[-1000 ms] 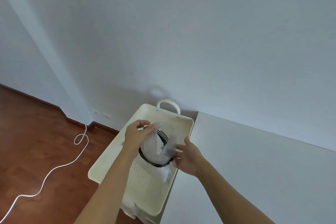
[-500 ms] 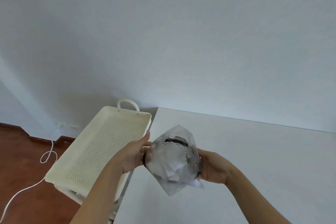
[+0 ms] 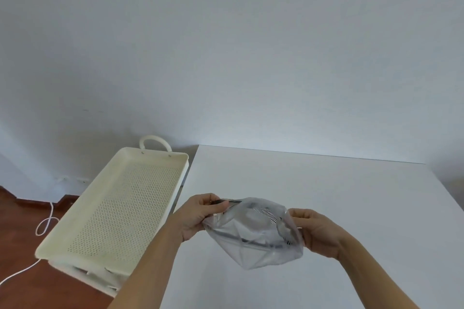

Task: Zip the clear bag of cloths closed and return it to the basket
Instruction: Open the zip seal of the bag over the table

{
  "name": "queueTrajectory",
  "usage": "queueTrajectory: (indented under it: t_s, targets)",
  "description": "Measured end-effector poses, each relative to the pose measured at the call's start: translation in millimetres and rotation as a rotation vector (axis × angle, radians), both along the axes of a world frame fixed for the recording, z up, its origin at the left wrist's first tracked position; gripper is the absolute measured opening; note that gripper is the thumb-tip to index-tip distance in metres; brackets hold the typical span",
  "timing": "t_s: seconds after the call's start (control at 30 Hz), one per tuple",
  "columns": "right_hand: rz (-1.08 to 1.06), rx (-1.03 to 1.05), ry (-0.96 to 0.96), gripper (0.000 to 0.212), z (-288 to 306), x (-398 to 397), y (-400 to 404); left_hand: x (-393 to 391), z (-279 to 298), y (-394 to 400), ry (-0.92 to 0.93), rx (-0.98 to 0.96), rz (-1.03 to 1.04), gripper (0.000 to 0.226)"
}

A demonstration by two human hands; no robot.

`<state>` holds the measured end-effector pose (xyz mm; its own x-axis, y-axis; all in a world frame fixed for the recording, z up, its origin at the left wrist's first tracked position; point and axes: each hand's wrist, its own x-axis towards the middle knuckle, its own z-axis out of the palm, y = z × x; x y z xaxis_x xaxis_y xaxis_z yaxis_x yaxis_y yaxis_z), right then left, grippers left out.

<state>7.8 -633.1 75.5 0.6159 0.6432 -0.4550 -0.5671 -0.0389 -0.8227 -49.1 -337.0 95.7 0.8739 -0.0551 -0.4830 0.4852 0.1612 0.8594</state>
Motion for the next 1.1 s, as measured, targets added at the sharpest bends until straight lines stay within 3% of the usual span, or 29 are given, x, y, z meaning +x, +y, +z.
queueTrajectory:
  t_s: [0.07, 0.23, 0.57, 0.67, 0.73, 0.87, 1.0, 1.1]
  targets:
    - [-0.005, -0.052, -0.066, 0.009, 5, 1, -3, 3, -1, -2, -0.090, 0.045, -0.001, 0.023]
    - [-0.091, -0.156, -0.213, 0.026, 11, 9, -6, 9, -7, -5, -0.293, 0.191, 0.043, 0.023]
    - [-0.448, -0.157, -0.521, 0.011, 11, 8, 18, 11, -14, -3, -0.545, 0.415, 0.132, 0.030]
    - [-0.452, -0.132, -0.585, 0.015, 20, 8, 22, 9, -5, 4, -0.499, 0.509, -0.030, 0.026]
    - [-0.361, -0.144, -0.609, 0.014, 29, 7, 27, 10, 4, 1, -0.421, 0.538, -0.152, 0.039]
    - [-0.211, -0.160, -0.646, 0.002, 42, 1, 44, 18, 24, -22, -0.273, 0.424, -0.334, 0.058]
    - [-0.176, -0.185, -0.679, 0.005, 51, -3, 50, 18, 31, -36, -0.298, 0.345, -0.466, 0.057]
    - [-0.158, -0.192, -0.674, 0.008, 57, -5, 46, 15, 31, -37, -0.327, 0.252, -0.460, 0.034]
